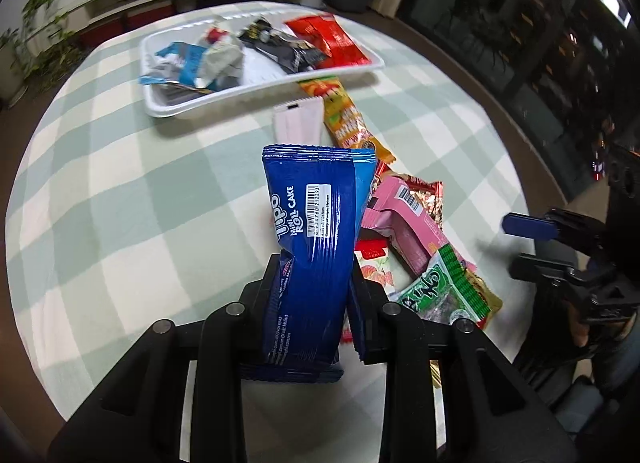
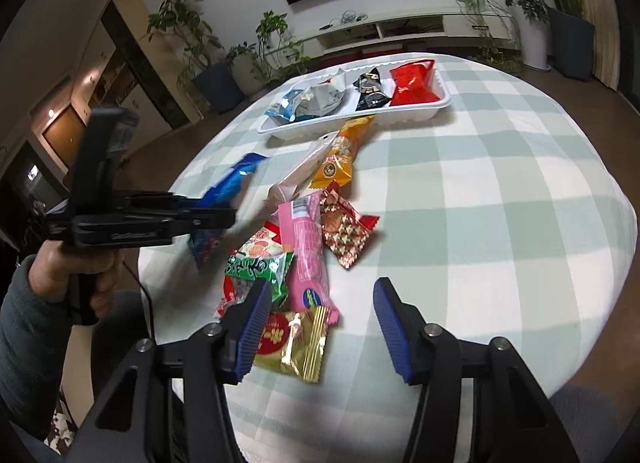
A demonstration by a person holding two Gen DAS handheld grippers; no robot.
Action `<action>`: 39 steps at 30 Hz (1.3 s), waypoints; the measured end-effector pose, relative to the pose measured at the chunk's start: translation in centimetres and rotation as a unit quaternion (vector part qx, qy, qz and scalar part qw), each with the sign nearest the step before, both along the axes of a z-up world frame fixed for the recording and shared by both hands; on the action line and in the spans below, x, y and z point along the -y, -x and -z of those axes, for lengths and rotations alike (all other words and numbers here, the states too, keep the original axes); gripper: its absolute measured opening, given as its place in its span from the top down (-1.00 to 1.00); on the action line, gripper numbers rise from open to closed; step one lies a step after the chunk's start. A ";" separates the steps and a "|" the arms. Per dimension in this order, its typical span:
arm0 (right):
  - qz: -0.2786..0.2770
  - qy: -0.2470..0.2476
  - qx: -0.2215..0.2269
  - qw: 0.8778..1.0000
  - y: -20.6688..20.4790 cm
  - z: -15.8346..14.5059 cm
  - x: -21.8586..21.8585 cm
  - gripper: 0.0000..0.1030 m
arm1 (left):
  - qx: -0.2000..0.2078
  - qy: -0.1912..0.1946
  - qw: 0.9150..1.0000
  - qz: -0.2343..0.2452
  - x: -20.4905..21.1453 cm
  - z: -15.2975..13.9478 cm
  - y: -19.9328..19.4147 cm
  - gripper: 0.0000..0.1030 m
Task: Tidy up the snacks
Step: 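Grasp the blue Tipo roll cake packet with the left gripper and lift it, then grasp the pink packet with the right gripper while the left gripper holds the Tipo packet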
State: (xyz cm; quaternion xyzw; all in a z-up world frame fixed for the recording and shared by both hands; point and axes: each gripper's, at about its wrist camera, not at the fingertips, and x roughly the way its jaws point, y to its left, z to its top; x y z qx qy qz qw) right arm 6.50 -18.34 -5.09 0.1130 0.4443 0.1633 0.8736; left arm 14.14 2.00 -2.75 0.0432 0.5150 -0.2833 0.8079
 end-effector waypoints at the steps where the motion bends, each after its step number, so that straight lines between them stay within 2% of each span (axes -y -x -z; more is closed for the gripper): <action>1: -0.001 0.004 -0.002 1.000 -0.3 0.0 -0.1 -0.07 | 0.002 0.009 1.000 -0.008 -0.5 -0.2 0.3 0.47; 8: -0.018 0.046 -0.048 0.998 -3.3 1.6 -1.7 0.13 | 0.008 0.056 0.996 -0.068 -4.3 -0.6 3.0 0.47; 10: -0.026 0.058 -0.066 0.996 -4.0 2.2 -2.4 0.14 | 0.008 0.067 0.995 -0.077 -5.1 -0.7 3.7 0.47; 16: -0.056 0.071 -0.080 0.993 -4.7 3.0 -4.7 0.14 | 0.006 0.085 0.992 -0.089 -5.9 -0.5 4.9 0.47; 22: -0.066 0.094 -0.083 0.990 -5.4 3.4 -6.1 0.14 | 0.008 0.094 0.991 -0.097 -6.1 -0.4 5.0 0.47; 33: -0.076 0.149 -0.072 0.983 -5.8 3.7 -7.1 0.25 | 0.003 0.101 0.990 -0.103 -6.1 0.1 5.0 0.47; 39: -0.072 0.154 -0.065 0.983 -5.8 3.7 -7.0 0.36 | 0.003 0.104 0.989 -0.102 -5.7 0.3 4.9 0.47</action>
